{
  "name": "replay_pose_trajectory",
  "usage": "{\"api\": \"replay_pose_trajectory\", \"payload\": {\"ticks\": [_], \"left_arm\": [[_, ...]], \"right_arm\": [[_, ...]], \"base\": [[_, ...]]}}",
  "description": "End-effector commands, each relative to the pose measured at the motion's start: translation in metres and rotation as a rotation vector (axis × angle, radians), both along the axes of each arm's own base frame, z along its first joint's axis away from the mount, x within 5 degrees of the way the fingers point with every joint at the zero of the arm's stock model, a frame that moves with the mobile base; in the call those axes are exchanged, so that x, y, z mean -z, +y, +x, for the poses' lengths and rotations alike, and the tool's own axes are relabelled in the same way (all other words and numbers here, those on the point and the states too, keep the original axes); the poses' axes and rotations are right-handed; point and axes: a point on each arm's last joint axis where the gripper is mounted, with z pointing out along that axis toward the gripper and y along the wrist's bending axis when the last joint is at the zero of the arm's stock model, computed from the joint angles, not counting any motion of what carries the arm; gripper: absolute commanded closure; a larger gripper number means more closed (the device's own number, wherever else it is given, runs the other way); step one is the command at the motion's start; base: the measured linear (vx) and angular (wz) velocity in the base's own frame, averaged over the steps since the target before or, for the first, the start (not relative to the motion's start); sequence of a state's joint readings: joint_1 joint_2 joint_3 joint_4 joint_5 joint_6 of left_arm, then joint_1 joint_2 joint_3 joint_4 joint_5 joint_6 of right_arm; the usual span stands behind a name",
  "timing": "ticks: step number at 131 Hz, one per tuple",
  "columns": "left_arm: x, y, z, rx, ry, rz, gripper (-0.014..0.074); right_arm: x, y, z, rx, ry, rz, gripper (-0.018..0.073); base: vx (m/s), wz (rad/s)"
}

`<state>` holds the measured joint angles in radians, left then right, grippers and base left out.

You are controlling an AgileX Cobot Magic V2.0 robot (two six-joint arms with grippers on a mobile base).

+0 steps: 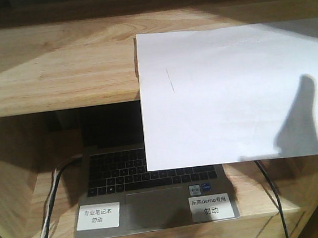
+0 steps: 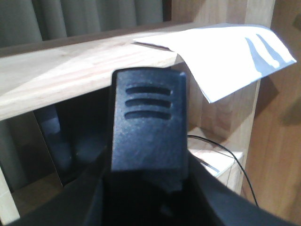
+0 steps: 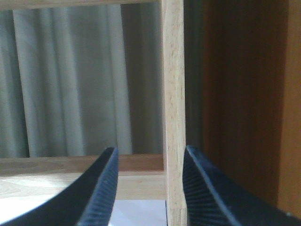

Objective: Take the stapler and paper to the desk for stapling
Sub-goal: 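Close the left gripper on the black stapler and lift it off, then move the right gripper to the edge of the white paper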

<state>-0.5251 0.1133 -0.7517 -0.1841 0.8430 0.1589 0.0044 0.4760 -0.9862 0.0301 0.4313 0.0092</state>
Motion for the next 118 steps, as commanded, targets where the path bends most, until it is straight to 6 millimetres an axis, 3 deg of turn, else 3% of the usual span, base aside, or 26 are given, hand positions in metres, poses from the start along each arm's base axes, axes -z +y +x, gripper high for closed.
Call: {"api": "replay_pose_trajectory", "payload": {"ticks": [1,118], "left_arm": [[-0.0159,-0.0002,0.0016,-0.007,-0.083,-0.073,0.0603],[-0.0159,-0.0002,0.0016,-0.007,-0.083,-0.073,0.0603]], "right_arm": [[-0.0143,-0.0005,-0.001,0.007,-0.092,0.0,0.0253],[-0.0143,-0.0005,-0.001,0.007,-0.092,0.0,0.0251]], "base": [[0.0,0.0],[0.0,0.0]]}}
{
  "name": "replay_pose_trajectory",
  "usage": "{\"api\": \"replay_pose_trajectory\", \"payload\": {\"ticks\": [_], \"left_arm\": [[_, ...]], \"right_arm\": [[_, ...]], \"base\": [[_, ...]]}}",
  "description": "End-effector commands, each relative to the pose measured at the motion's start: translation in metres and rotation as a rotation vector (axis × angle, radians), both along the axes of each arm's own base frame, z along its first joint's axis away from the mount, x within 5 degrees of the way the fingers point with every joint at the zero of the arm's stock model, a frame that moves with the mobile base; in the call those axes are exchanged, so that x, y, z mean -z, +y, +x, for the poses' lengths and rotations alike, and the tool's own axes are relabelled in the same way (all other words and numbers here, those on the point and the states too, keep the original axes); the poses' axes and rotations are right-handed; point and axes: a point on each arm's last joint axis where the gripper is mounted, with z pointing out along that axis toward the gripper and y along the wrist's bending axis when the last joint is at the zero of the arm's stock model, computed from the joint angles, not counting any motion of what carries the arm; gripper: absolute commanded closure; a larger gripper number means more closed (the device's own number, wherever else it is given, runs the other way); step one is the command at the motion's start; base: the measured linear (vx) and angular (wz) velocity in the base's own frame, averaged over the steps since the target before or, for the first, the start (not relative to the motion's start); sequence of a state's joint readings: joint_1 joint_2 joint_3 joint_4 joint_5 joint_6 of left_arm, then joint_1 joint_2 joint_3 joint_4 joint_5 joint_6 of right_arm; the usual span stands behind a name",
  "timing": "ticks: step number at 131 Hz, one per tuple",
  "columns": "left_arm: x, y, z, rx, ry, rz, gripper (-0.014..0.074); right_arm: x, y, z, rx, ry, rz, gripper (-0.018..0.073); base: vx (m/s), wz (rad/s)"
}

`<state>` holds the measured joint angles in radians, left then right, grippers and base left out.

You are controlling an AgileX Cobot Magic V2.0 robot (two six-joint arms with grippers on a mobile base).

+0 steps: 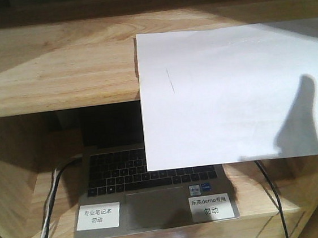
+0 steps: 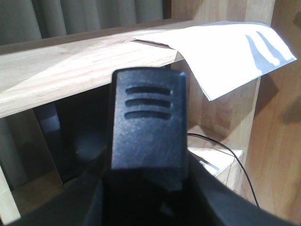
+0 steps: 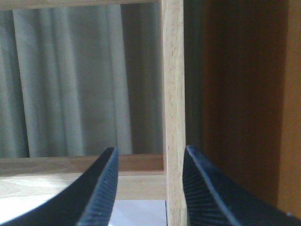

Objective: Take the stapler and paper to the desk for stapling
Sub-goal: 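Move the right gripper to the edge of the white paper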

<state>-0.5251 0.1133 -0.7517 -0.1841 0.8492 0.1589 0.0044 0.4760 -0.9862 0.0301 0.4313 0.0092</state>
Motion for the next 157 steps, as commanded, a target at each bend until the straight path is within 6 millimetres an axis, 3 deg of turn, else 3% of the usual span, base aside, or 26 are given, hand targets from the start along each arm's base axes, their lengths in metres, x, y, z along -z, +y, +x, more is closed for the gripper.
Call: {"api": "replay_pose_trajectory", "payload": {"ticks": [1,26,55,65,87,125,141,157], "left_arm": [[-0.016,0.0,0.002,-0.008,-0.088,-0.077,0.0603],[-0.016,0.0,0.002,-0.008,-0.088,-0.077,0.0603],[-0.016,0.0,0.002,-0.008,-0.088,-0.077,0.0603],[-0.016,0.0,0.002,-0.008,-0.088,-0.077,0.0603],[-0.016,0.0,0.002,-0.008,-0.088,-0.077,0.0603],[-0.016,0.0,0.002,-0.008,-0.088,-0.077,0.0603],[-0.016,0.0,0.002,-0.008,-0.088,-0.077,0.0603],[-0.016,0.0,0.002,-0.008,-0.088,-0.077,0.0603]], "right_arm": [[-0.014,0.0,-0.001,0.007,-0.092,0.0,0.0251],[-0.014,0.0,-0.001,0.007,-0.092,0.001,0.0181],[-0.015,-0.001,-0.001,0.008,-0.099,0.001,-0.0103],[-0.015,-0.001,-0.001,0.011,-0.102,0.004,-0.0159],[-0.016,-0.003,-0.002,0.009,-0.109,0.132,-0.0162],[-0.014,-0.007,-0.002,-0.116,-0.138,0.802,-0.0127],[0.004,-0.005,0.002,-0.197,-0.165,0.976,-0.0109],[0.026,-0.003,0.0,-0.243,-0.183,1.032,-0.0093]], "base": [[0.0,0.0],[0.0,0.0],[0.0,0.0],[0.0,0.0],[0.0,0.0],[0.0,0.0],[0.0,0.0],[0.0,0.0]]}}
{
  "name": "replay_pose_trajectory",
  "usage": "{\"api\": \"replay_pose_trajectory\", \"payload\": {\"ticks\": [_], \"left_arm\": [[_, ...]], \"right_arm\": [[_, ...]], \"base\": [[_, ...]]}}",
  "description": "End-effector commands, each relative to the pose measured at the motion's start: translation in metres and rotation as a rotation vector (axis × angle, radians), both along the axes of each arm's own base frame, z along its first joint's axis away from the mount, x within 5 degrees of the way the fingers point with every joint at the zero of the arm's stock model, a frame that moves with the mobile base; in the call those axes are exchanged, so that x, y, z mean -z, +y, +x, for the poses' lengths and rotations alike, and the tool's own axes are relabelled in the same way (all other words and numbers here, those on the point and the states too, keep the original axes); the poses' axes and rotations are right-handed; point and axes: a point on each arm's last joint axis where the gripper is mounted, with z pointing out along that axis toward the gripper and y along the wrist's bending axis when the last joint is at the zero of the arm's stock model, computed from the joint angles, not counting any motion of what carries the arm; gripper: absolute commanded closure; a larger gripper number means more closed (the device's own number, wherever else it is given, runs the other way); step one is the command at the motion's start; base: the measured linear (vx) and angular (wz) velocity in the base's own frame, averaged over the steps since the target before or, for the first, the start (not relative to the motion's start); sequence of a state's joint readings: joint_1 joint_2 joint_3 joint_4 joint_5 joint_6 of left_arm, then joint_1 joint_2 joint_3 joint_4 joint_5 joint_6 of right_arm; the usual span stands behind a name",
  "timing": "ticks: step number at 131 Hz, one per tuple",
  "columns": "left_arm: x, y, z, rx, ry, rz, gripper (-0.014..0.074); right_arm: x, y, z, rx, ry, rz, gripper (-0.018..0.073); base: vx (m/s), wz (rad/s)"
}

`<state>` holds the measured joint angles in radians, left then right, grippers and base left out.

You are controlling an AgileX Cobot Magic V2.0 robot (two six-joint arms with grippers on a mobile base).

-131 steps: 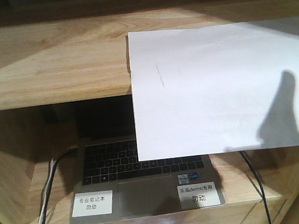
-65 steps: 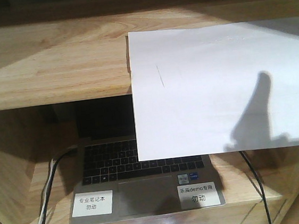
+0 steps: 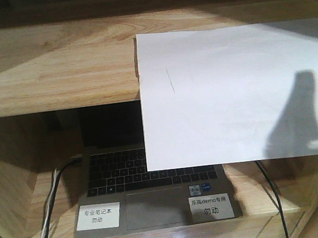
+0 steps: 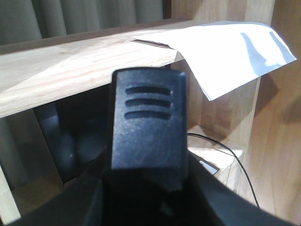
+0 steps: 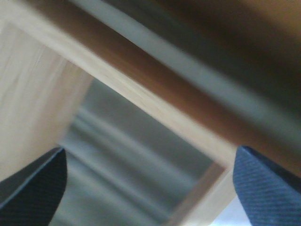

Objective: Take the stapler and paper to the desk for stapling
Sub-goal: 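Move the right gripper to the edge of the white paper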

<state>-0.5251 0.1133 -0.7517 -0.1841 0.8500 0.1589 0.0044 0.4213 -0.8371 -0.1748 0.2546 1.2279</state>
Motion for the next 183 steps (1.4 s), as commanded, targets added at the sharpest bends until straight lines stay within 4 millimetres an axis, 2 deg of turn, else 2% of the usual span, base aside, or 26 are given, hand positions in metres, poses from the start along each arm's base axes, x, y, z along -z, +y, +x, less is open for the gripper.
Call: {"api": "replay_pose_trajectory", "payload": {"ticks": [1,27,47,67,100,112,125,137,151,183], "left_arm": [[-0.017,0.0,0.002,-0.008,-0.089,-0.077,0.0603],[-0.017,0.0,0.002,-0.008,-0.089,-0.077,0.0603],[-0.017,0.0,0.002,-0.008,-0.089,-0.077,0.0603],[-0.017,0.0,0.002,-0.008,-0.089,-0.077,0.0603],[-0.017,0.0,0.002,-0.008,-0.089,-0.077,0.0603],[-0.017,0.0,0.002,-0.008,-0.089,-0.077,0.0603],[-0.017,0.0,0.002,-0.008,-0.089,-0.077,0.0603],[-0.017,0.0,0.002,-0.008,-0.089,-0.077,0.0603],[-0.017,0.0,0.002,-0.008,-0.089,-0.077,0.0603],[-0.017,0.0,0.002,-0.008,-0.089,-0.077,0.0603]], "right_arm": [[0.002,0.002,-0.005,-0.027,-0.117,0.029,-0.0092],[0.04,0.002,-0.014,-0.043,-0.081,0.076,-0.008],[0.073,0.003,-0.019,-0.09,0.026,0.161,-0.0076],[0.101,0.008,-0.023,-0.232,0.146,0.173,-0.0074],[0.13,0.02,-0.016,-0.488,0.245,0.151,-0.0064],[0.14,0.026,-0.013,-0.565,0.216,0.147,-0.0054],[0.152,0.032,-0.008,-0.62,0.093,0.17,-0.0045],[0.161,0.034,-0.005,-0.639,-0.019,0.201,-0.0034],[0.173,0.038,0.001,-0.647,-0.062,0.229,-0.0028],[0.176,0.046,0.015,-0.627,-0.186,0.194,-0.0028]], "base": [[0.0,0.0],[0.0,0.0],[0.0,0.0],[0.0,0.0],[0.0,0.0],[0.0,0.0],[0.0,0.0],[0.0,0.0],[0.0,0.0],[0.0,0.0]]}}
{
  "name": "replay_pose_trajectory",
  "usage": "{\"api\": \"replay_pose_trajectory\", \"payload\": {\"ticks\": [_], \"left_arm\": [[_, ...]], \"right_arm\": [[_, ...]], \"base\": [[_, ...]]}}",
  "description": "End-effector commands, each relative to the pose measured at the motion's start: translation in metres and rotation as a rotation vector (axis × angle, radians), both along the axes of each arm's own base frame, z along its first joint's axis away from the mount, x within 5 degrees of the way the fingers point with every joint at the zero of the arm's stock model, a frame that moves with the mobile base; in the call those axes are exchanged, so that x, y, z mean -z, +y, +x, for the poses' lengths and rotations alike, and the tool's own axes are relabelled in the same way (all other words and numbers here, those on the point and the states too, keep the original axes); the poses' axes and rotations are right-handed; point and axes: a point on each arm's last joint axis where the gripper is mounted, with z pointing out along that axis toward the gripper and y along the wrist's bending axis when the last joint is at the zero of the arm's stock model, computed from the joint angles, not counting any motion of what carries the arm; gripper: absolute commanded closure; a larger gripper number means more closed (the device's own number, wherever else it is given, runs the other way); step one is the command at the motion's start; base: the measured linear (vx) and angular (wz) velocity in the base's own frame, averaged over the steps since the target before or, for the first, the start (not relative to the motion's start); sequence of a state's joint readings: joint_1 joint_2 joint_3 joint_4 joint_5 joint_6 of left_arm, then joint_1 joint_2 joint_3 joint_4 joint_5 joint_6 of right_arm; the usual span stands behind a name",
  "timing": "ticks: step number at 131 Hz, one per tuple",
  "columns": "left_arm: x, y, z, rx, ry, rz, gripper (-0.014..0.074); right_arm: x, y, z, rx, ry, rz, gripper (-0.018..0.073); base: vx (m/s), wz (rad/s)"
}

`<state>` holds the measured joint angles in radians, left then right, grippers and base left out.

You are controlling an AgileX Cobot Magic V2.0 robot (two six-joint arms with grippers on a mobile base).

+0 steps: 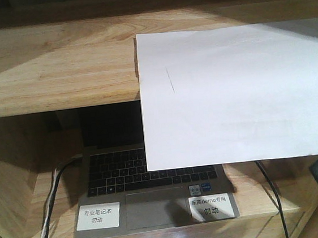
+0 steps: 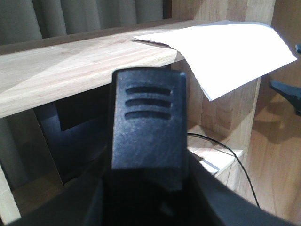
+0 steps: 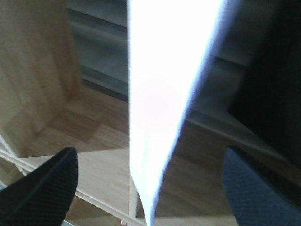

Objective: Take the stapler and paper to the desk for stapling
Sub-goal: 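Move the right gripper to the edge of the white paper, then grasp the white paper with the right gripper and pull it off the shelf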

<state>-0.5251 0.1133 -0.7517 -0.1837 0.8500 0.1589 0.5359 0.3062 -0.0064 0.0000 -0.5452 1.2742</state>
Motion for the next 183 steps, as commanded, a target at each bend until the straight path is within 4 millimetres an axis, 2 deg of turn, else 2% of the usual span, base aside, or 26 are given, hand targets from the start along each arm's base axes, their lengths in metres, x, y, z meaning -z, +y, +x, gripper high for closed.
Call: {"api": "replay_pose_trajectory", "payload": {"ticks": [1,16,58,67,111,134,160,177,180,181,183], "left_arm": [[-0.017,0.0,0.002,-0.008,-0.089,-0.077,0.0603],[-0.017,0.0,0.002,-0.008,-0.089,-0.077,0.0603],[-0.017,0.0,0.002,-0.008,-0.089,-0.077,0.0603],[-0.017,0.0,0.002,-0.008,-0.089,-0.077,0.0603],[-0.017,0.0,0.002,-0.008,-0.089,-0.077,0.0603],[-0.017,0.0,0.002,-0.008,-0.089,-0.077,0.0603],[-0.017,0.0,0.002,-0.008,-0.089,-0.077,0.0603],[-0.017,0.0,0.002,-0.008,-0.089,-0.077,0.0603],[-0.017,0.0,0.002,-0.008,-0.089,-0.077,0.0603],[-0.017,0.0,0.002,-0.008,-0.089,-0.077,0.0603],[-0.017,0.0,0.002,-0.008,-0.089,-0.077,0.0603]], "right_arm": [[-0.017,0.002,0.004,0.021,-0.148,0.03,-0.0028],[-0.015,0.008,0.015,0.029,-0.129,0.042,-0.0028],[-0.02,0.017,0.032,0.031,-0.263,0.134,-0.0028],[-0.019,0.021,0.038,0.01,-0.234,0.143,-0.0028],[-0.045,0.03,0.049,0.009,-0.317,0.151,-0.0028],[-0.046,0.029,0.05,0.034,-0.324,0.151,-0.0019],[-0.047,0.026,0.05,0.056,-0.326,0.163,0.006],[-0.047,0.027,0.049,0.046,-0.33,0.157,0.0195],[-0.047,0.027,0.049,0.046,-0.33,0.157,0.0195],[-0.047,0.028,0.049,0.039,-0.333,0.152,0.0239],[-0.047,0.028,0.049,0.039,-0.333,0.152,0.0239]], "base": [[0.0,0.0],[0.0,0.0],[0.0,0.0],[0.0,0.0],[0.0,0.0],[0.0,0.0],[0.0,0.0],[0.0,0.0],[0.0,0.0],[0.0,0.0],[0.0,0.0]]}}
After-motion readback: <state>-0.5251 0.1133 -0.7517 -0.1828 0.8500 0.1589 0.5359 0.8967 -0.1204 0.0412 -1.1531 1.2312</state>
